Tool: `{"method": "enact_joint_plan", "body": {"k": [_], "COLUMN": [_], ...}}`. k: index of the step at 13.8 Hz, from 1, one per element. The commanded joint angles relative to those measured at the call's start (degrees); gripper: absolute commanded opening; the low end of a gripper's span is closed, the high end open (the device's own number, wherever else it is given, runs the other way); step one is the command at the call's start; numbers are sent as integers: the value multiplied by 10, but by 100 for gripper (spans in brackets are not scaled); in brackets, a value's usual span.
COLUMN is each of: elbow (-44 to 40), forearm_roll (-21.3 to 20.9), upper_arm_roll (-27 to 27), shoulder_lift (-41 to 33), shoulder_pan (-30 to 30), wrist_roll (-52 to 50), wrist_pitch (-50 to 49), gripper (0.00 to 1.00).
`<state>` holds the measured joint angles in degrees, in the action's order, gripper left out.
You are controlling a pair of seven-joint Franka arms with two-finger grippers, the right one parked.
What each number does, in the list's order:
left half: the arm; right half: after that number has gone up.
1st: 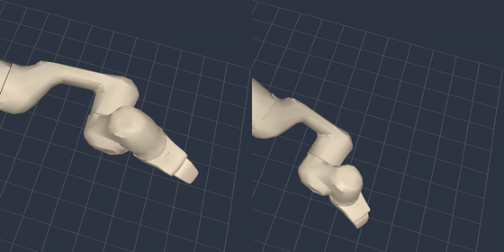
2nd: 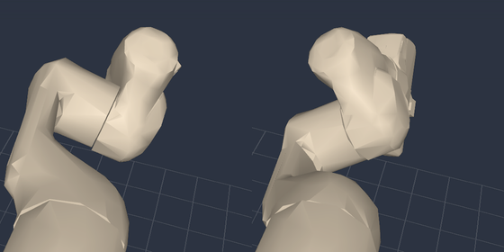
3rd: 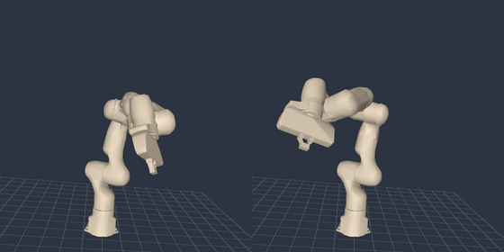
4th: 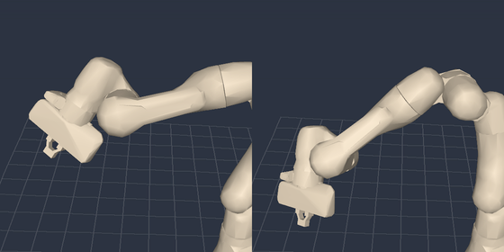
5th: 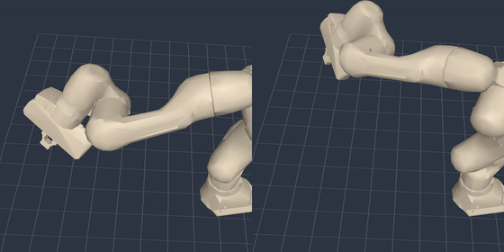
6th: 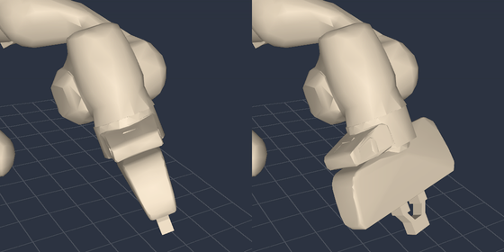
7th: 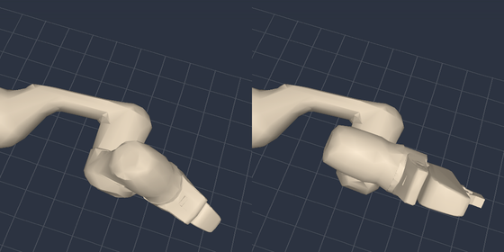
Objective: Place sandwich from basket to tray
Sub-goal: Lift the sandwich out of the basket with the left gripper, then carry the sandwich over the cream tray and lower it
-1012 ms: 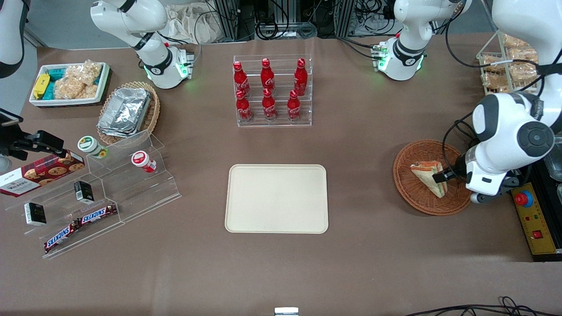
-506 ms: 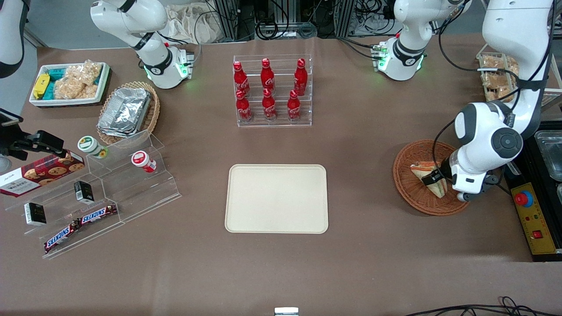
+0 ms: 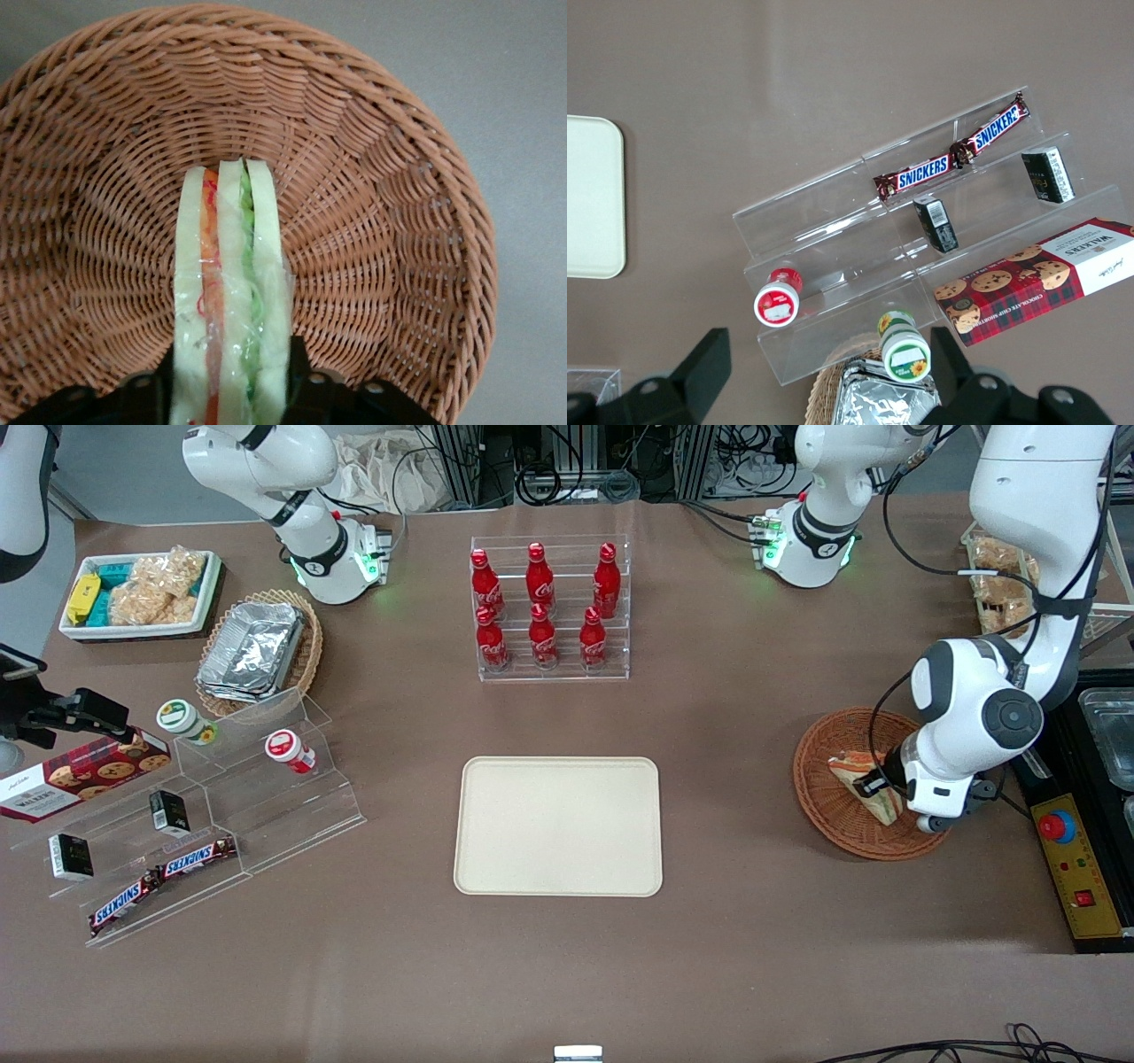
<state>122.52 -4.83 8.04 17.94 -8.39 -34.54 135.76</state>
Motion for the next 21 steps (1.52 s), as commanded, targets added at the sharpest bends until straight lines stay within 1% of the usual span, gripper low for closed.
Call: {"method": "enact_joint_plan", "body": {"k": [1, 3, 6, 8, 9, 11, 13, 16, 17, 19, 21], "elbow": [-30, -110, -286, -374, -398, -421, -413, -409, -409, -410, -415], "forearm_roll": [-7, -4, 3, 5, 5, 4, -2, -20, -28, -60, -98], "upper_arm_roll": [8, 15, 50, 72, 81, 120, 164, 172, 172, 169, 168], "shoulder_lift": [-39, -47, -43, -39, -37, -23, -5, 69, 101, 154, 209], "shoulder_pan": [0, 2, 0, 1, 1, 1, 12, 97, 126, 180, 210], "wrist_roll": [-2, -2, -1, -1, -1, 11, 24, 25, 25, 24, 24], "wrist_pitch": [-88, -185, -351, -399, -403, -385, -339, -251, -235, -182, -129], "gripper": [0, 0, 0, 0, 0, 0, 0, 0, 0, 0, 0]}}
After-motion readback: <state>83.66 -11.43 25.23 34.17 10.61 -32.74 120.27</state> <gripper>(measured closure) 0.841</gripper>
